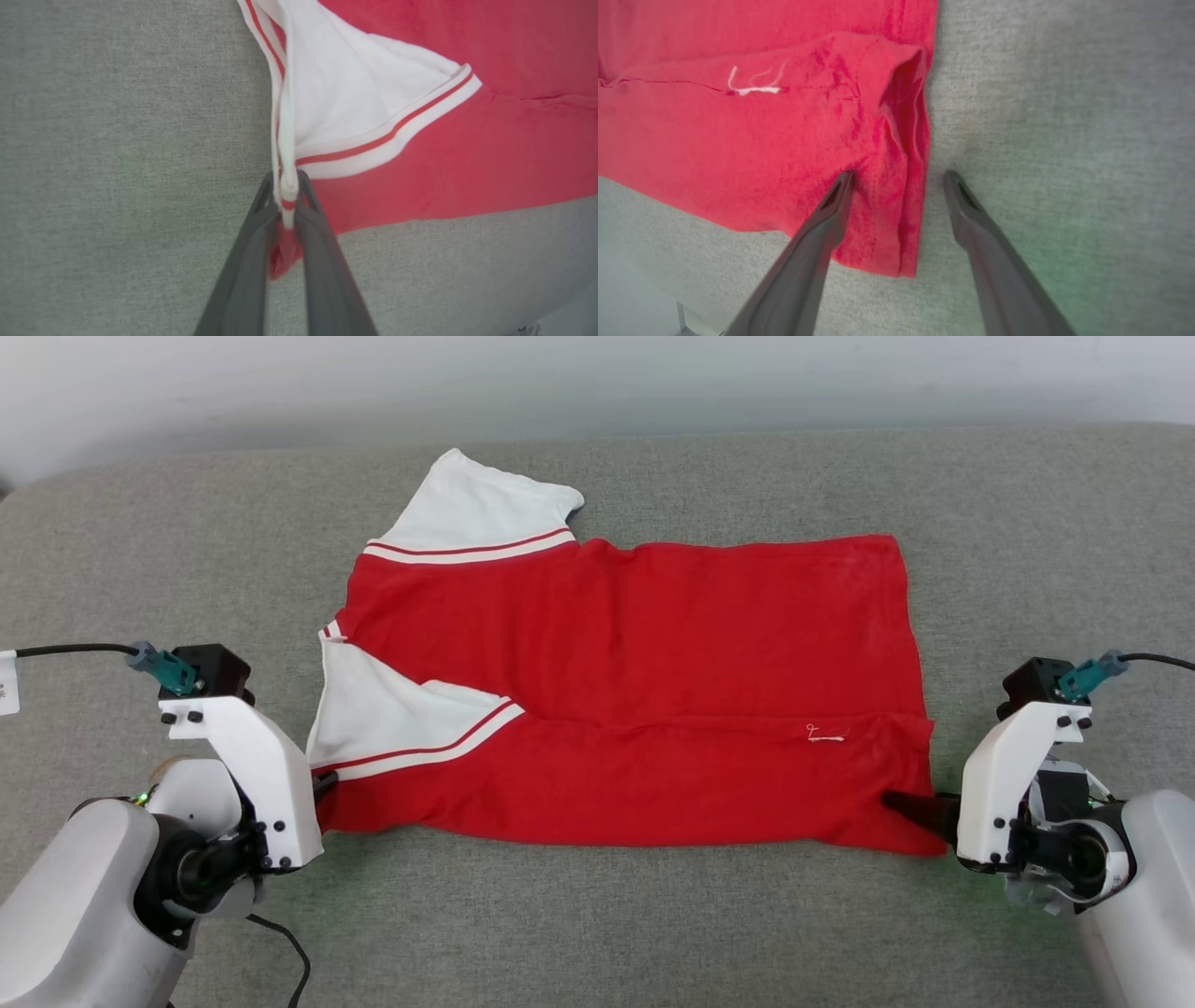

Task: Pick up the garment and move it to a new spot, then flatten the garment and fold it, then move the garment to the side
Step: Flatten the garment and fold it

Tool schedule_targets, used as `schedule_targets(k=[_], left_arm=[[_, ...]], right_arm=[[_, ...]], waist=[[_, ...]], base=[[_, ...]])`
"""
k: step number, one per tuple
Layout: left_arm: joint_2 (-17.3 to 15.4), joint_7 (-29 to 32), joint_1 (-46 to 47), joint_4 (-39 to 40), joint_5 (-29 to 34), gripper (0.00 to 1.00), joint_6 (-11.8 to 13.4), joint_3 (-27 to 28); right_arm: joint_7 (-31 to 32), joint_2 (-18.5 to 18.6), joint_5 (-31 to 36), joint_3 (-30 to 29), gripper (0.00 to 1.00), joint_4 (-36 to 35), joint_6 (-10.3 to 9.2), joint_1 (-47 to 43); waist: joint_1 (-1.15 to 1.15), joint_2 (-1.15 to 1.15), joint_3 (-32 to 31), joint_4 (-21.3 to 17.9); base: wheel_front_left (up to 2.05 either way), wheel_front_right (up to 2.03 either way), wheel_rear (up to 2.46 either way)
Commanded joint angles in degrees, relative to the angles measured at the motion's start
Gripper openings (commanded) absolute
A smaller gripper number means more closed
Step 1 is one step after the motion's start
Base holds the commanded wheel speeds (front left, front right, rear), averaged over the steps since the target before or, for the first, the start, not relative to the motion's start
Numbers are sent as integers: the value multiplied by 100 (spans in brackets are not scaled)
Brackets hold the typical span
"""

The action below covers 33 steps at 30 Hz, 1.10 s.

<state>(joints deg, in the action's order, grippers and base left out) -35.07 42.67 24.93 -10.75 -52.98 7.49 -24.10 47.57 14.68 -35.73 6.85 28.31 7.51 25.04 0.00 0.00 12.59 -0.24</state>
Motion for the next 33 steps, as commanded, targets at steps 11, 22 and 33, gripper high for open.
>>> schedule_targets(k=[11, 22, 33], left_arm=[[-2, -52, -259, 197, -129, 0, 82, 76], [-50, -380, -915, 436, -580, 0, 102, 501], [-121, -552, -2429, 877, -902, 0, 451, 675]], right_arm=[[-87, 5, -237, 474, 0, 212, -3, 94], [-210, 328, -326, 901, 0, -453, -3, -216], [-130, 482, -337, 637, 0, -1106, -3, -1326]], waist=[[0, 0, -221, -50], [0, 0, -1023, -108], [0, 0, -1378, -41]], base=[[0, 0, 0], [0, 0, 0], [0, 0, 0]])
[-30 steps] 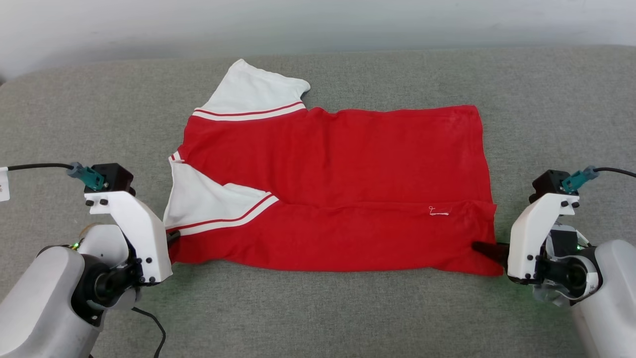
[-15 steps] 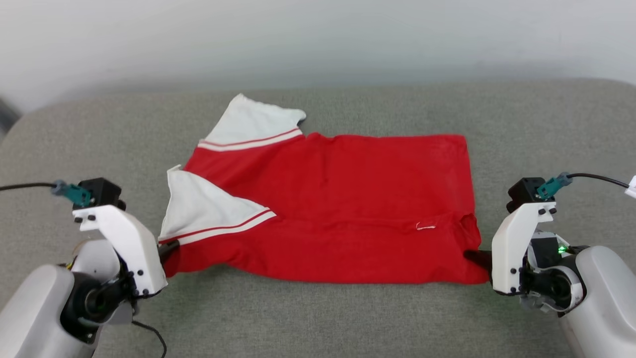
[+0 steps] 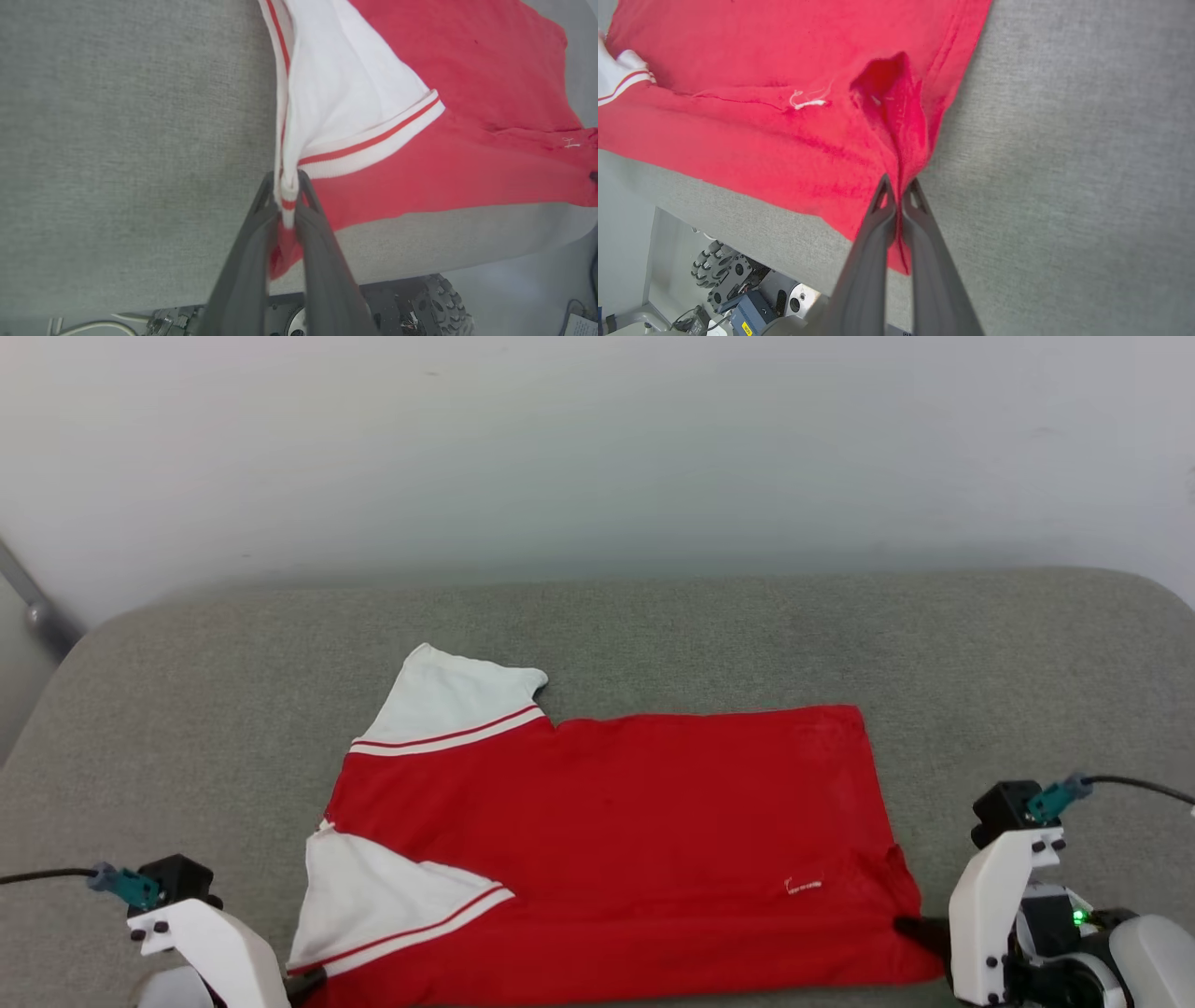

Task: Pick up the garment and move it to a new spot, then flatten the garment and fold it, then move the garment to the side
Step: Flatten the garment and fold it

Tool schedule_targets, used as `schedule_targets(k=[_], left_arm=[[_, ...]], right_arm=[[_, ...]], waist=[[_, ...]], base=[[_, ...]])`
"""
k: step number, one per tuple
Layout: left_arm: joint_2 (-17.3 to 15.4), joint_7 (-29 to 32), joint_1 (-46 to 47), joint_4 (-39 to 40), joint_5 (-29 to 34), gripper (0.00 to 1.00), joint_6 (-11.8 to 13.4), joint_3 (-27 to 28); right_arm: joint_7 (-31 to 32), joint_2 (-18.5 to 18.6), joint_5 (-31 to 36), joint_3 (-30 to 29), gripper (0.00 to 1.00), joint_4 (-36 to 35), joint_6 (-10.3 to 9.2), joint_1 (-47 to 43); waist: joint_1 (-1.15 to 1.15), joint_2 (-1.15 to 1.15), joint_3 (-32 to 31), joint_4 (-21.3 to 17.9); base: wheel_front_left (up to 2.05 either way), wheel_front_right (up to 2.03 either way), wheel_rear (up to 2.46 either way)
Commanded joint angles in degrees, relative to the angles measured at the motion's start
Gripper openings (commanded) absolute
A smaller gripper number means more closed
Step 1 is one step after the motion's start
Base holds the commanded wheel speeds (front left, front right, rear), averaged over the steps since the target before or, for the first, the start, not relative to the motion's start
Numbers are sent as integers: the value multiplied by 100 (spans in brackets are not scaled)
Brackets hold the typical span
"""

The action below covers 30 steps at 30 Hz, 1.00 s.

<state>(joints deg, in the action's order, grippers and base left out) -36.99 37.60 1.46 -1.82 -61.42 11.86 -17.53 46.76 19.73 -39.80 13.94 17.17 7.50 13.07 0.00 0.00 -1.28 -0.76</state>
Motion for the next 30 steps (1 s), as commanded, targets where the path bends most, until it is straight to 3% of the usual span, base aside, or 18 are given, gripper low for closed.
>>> schedule_targets(k=[1, 4, 5, 6, 7, 8, 15, 22, 26, 30], left_arm=[[116, -76, -117, -53, -72, 0, -4, 9], [212, -145, -140, -169, -112, 0, -24, 0], [276, -235, -92, -227, -111, 4, -69, 16], [324, -326, -26, -301, -90, 55, -81, 39], [353, -350, 9, -363, -64, 83, -116, 9], [385, -371, 40, -413, -46, 100, -140, -15], [245, -669, 425, -422, 176, 100, -271, 98], [12, -1119, 1267, -359, 803, 100, 3, 277], [-39, -1298, 1864, -464, 1133, 100, 210, 326], [-243, -1235, 2479, -657, 1314, 100, 263, 396]], right_arm=[[-89, -35, 128, -114, 0, 28, -2, -221], [-184, -142, 154, -192, 0, 74, -2, -391], [-260, -173, 192, -211, 33, 93, -2, -445], [-345, -205, 223, -225, 100, 94, -2, -490], [-438, -262, 189, -231, 100, 77, -2, -519], [-553, -288, 191, -223, 100, 34, -2, -540], [-1906, -310, 568, -338, 100, -453, -2, -601], [-3166, -521, 1126, -682, 100, -921, -2, -313], [-3517, -668, 1293, -770, 100, -1168, -2, -71], [-3763, -749, 1424, -729, 100, -1443, -2, 252]], waist=[[0, 0, 20, 19], [0, 0, 47, 15], [0, 0, 63, 8], [0, 0, 80, -1], [0, 0, 97, -21], [0, 0, 110, -51], [0, 0, 168, -304], [0, 0, 587, -699], [0, 0, 1048, -970], [0, 0, 1625, -1301]], base=[[0, 0, 0], [0, 0, 0], [0, 0, 0], [0, 0, 0], [0, 0, 0], [0, 0, 0], [0, 0, 0], [0, 0, 0], [0, 0, 0], [0, 0, 0]])
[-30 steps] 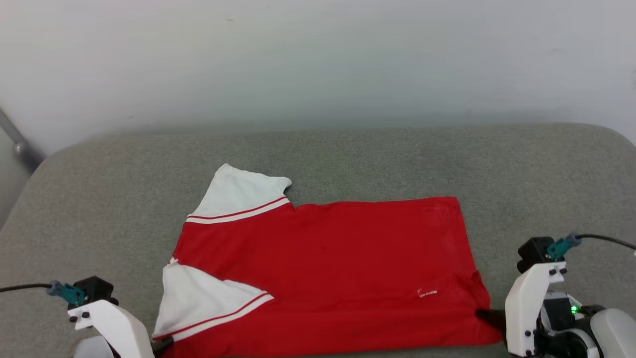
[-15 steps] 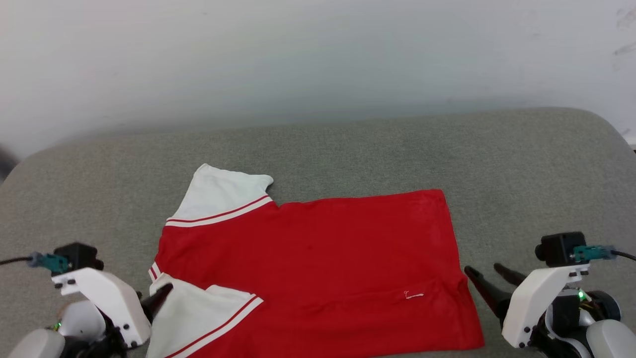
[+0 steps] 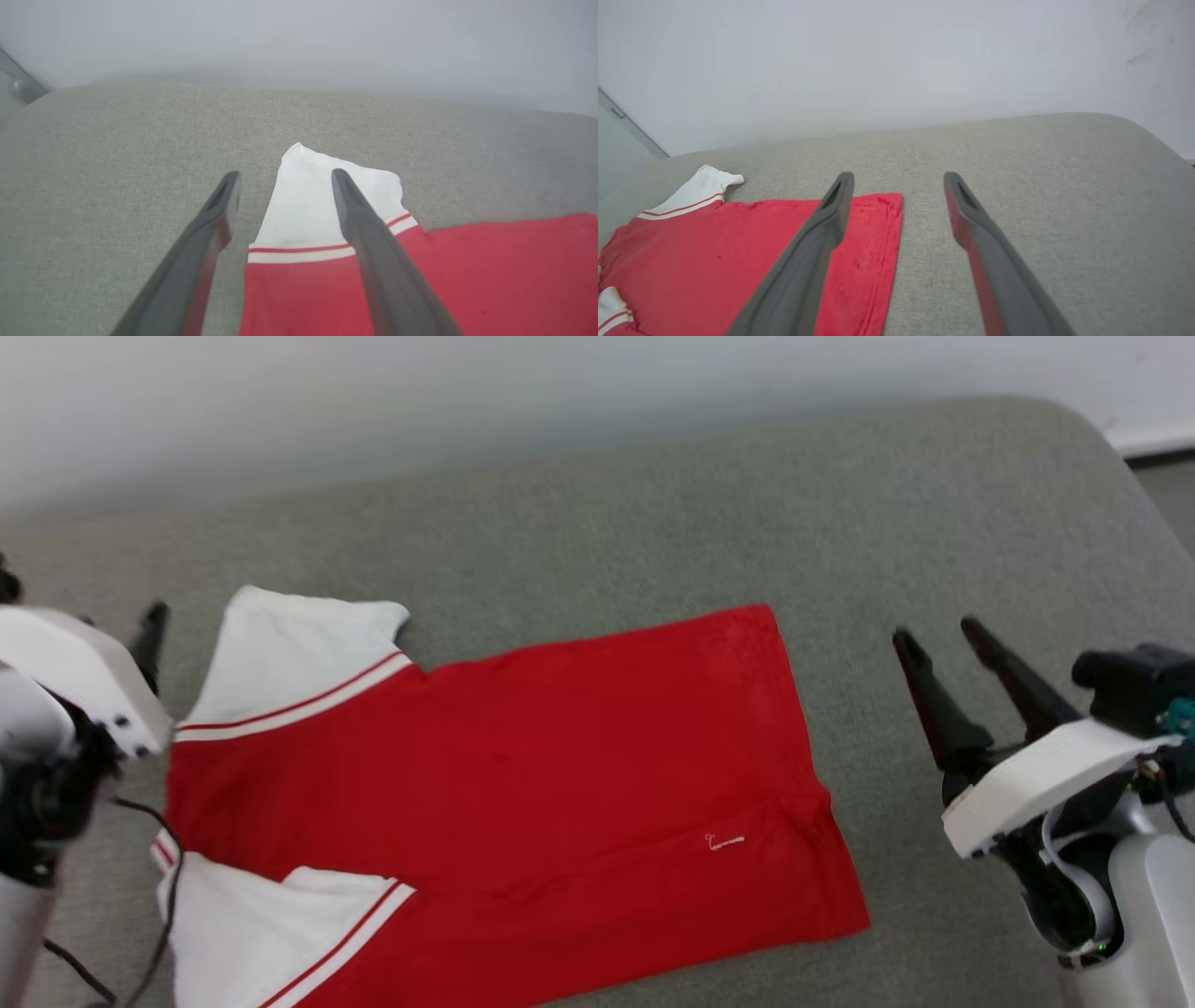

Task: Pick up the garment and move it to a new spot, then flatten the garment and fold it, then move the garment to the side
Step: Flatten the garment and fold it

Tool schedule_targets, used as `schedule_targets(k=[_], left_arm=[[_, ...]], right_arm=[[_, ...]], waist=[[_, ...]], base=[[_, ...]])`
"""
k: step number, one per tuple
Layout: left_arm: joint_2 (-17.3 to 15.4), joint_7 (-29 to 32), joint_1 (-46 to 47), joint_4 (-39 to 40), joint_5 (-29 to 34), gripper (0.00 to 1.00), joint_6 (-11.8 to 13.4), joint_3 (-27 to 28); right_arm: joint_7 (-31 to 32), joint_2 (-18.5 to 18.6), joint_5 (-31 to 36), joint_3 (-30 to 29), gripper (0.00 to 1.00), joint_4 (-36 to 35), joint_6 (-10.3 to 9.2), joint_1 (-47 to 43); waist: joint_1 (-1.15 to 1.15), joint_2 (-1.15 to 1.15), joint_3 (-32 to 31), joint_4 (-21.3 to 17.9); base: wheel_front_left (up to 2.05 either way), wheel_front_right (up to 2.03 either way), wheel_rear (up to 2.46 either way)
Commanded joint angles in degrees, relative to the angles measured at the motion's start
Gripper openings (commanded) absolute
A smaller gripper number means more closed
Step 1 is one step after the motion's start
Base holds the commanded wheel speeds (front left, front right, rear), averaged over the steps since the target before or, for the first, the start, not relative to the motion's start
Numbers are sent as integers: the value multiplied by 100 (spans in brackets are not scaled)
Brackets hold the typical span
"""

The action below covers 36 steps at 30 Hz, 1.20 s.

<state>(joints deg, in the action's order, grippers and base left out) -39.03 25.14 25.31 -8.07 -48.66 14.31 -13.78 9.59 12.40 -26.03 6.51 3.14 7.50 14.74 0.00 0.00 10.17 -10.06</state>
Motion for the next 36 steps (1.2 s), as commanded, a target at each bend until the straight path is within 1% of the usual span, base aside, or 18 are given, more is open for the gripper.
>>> schedule_targets(k=[1, 4, 7, 11, 14, 16, 20, 23, 24, 25, 26, 30, 32, 36], left_arm=[[-77, 53, 229, -87, 81, 100, 20, 6], [-288, 302, 689, -208, 160, 100, -12, -7], [-515, 682, 1097, -389, 210, 100, -120, -97], [-860, 1421, 1563, -564, 228, 100, -253, -266], [-1077, 2019, 1761, -686, 166, 100, -306, -372], [-1214, 2418, 1874, -742, 160, 100, -316, -452], [-1360, 3033, 1997, -805, 45, 100, -220, -529], [-1288, 3458, 1929, -873, -121, 100, -117, -589], [-1250, 3648, 1871, -880, -203, 73, -84, -632], [-1197, 3681, 1840, -855, -244, 15, -56, -642], [-1142, 3694, 1822, -846, -284, 0, -23, -631], [-990, 3617, 1711, -875, -363, 0, 39, -624], [-931, 3553, 1718, -893, -367, 0, 43, -632], [-838, 3337, 1854, -900, -285, 0, -33, -638]], right_arm=[[-126, -44, 57, 12, 100, -101, -2, 163], [-237, -74, 107, 29, 100, -300, -2, 352], [-320, -107, 128, 91, 100, -497, -2, 519], [-317, -130, 133, 178, 100, -619, -2, 631], [-319, -158, 112, 249, 100, -664, -2, 663], [-315, -172, 80, 271, 100, -678, -2, 641], [-265, -173, -2, 321, 100, -630, -2, 670], [-263, -151, -70, 343, 100, -583, -2, 710], [-238, -129, -95, 348, 100, -560, -2, 713], [-233, -116, -124, 350, 100, -556, -2, 732], [-217, -93, -160, 355, 100, -549, -2, 751], [-107, -5, -287, 337, 100, -519, -2, 810], [67, 44, -396, 362, 100, -465, -2, 872], [673, 228, -649, 505, 100, -203, -2, 1250]], waist=[[0, 0, 591, -441], [0, 0, 963, -636], [0, 0, 1273, -801], [0, 0, 1582, -999], [0, 0, 1742, -1107], [0, 0, 1835, -1160], [0, 0, 2022, -1257], [0, 0, 2137, -1310], [0, 0, 2163, -1320], [0, 0, 2190, -1327], [0, 0, 2218, -1331], [0, 0, 2273, -1303], [0, 0, 2276, -1252], [0, 0, 2212, -1060]], base=[[0, 0, 0], [0, 0, 0], [0, 0, 0], [0, 0, 0], [0, 0, 0], [0, 0, 0], [0, 0, 0], [0, 0, 0], [0, 0, 0], [0, 0, 0], [0, 0, 0], [0, 0, 0], [0, 0, 0], [0, 0, 0]])
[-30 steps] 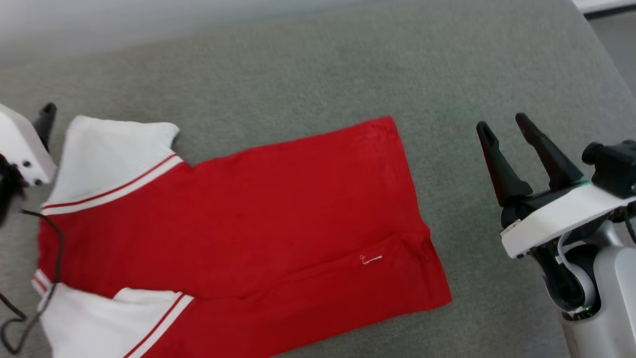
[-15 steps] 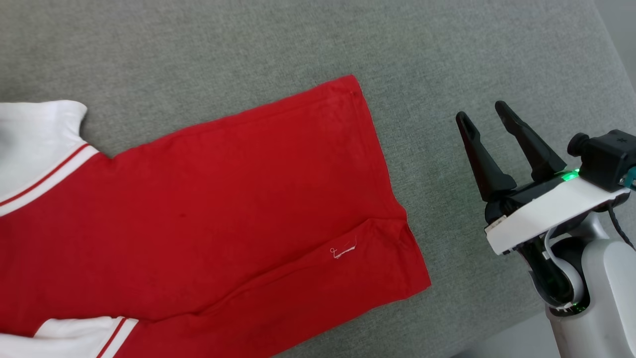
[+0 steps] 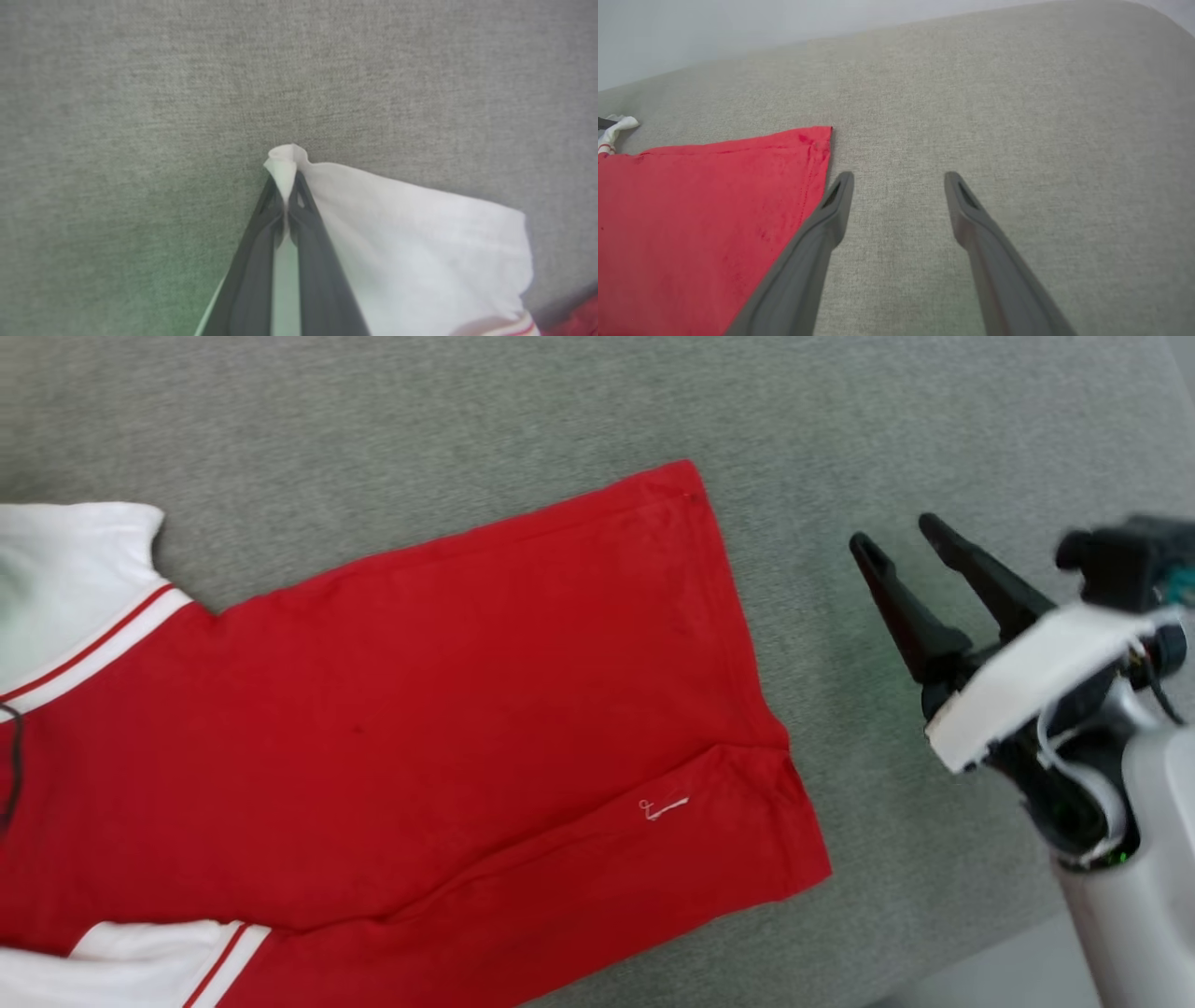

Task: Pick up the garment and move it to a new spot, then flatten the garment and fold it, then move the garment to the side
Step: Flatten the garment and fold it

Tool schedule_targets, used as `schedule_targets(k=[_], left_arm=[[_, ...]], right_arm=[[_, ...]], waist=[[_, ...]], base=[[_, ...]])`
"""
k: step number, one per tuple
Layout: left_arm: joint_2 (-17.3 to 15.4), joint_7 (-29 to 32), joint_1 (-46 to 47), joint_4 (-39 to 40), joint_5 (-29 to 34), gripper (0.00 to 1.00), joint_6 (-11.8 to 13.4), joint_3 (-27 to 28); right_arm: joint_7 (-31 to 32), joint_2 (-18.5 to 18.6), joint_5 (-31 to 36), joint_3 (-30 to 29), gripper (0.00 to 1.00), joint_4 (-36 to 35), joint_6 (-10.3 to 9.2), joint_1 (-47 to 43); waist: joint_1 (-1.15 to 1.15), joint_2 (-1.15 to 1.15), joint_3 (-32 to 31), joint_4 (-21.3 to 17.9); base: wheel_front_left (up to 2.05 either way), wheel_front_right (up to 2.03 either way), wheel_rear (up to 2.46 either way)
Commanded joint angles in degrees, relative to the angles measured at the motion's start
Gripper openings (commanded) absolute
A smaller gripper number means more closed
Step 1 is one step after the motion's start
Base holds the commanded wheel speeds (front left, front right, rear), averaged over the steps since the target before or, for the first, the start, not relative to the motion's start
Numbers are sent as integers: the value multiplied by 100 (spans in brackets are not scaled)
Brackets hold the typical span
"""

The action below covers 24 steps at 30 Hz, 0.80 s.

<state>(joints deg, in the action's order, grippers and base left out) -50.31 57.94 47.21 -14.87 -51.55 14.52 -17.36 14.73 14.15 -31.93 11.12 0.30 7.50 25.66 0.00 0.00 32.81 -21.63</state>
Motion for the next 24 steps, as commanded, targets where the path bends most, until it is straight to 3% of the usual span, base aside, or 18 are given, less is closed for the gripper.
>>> schedule_targets(k=[1, 9, 17, 24], left_arm=[[326, -4, -262, -212, 21, 0, -79, -282], [679, -497, 470, -119, 215, 0, -459, -410], [1029, -783, 1034, -5, 458, 0, -812, -687], [1154, -961, 1201, 27, 547, 0, -939, -788]], right_arm=[[370, 104, -128, 85, 100, 184, -2, 289], [2118, 376, -493, 372, 100, 1226, -2, 1423], [2841, 444, -550, 502, 100, 1867, -2, 2126], [3427, 117, -412, 618, 100, 2874, -2, 2368]], waist=[[0, 0, -77, 164], [0, 0, -242, 867], [0, 0, -144, 1368], [0, 0, -71, 1527]], base=[[0, 0, 0], [0, 0, 0], [0, 0, 0], [0, 0, 0]])
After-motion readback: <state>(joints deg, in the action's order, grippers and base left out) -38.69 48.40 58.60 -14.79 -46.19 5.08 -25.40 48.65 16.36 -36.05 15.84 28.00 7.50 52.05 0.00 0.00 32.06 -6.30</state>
